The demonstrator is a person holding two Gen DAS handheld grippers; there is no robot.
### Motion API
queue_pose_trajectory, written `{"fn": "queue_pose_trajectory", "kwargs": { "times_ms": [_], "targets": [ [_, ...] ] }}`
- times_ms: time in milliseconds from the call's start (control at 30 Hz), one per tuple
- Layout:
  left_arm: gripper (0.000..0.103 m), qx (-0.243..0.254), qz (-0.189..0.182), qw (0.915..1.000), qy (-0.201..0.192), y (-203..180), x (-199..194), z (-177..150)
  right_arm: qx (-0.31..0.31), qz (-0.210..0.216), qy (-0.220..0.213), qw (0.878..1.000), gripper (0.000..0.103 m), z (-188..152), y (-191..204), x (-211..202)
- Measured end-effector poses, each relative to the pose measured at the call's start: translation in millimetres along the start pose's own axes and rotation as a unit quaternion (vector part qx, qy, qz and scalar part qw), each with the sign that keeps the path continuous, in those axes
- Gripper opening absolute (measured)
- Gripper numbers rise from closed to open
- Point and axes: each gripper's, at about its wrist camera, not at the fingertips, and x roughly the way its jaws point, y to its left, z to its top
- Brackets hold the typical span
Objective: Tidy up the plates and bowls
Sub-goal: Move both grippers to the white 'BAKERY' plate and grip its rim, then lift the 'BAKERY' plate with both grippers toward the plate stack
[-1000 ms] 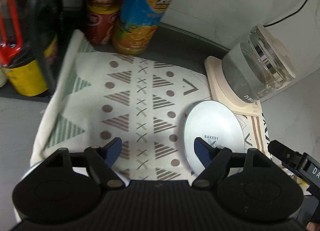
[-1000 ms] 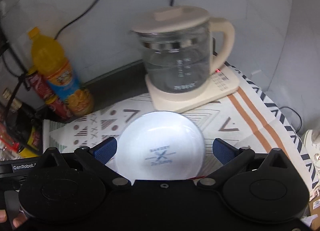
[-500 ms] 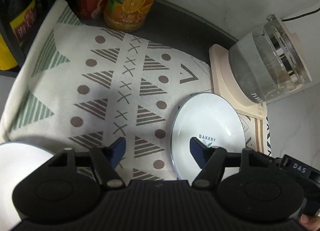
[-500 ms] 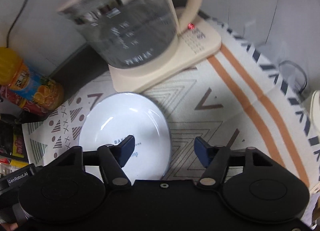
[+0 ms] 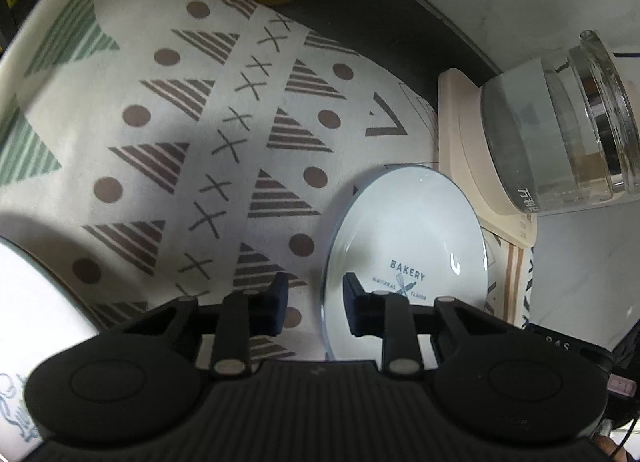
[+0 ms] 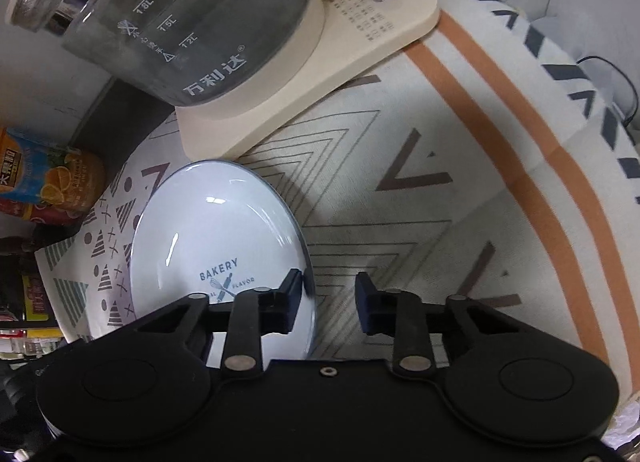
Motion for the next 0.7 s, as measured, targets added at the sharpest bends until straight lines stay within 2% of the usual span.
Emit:
{"fn": "queue_pose_trajectory", "kwargs": {
  "times_ms": [133, 367, 500, 567, 700],
  "targets": [
    [0.024, -0.006, 0.007, 0.9998, 0.018, 2.2, 10.3, -2.0, -0.009, 0.007, 0.015, 1.000, 0.019, 7.9, 7.4, 8.8],
    [0.020, -0.007, -0.010, 0.9998, 0.017, 3.7, 16.5, -0.2, 0.009, 0.017, 0.034, 0.999, 0.018, 14.6, 7.8, 21.3],
    [0.012, 0.000, -0.013, 0.9997, 0.019, 2.0, 19.8, 2.8, 0.010, 0.023, 0.036, 0.999, 0.017, 15.8, 5.1, 20.6],
    [0.009, -0.005, -0.031, 0.9991, 0.030, 2.8, 23.1, 3.9, 0.009, 0.024, 0.033, 0.999, 0.017, 15.3, 3.3, 18.6],
    [0.009, 0.027, -0.029, 0.9991, 0.013, -1.5, 15.8, 5.0, 0.004, 0.030, 0.024, 0.999, 0.012, 12.5, 3.6, 11.9]
  ]
}}
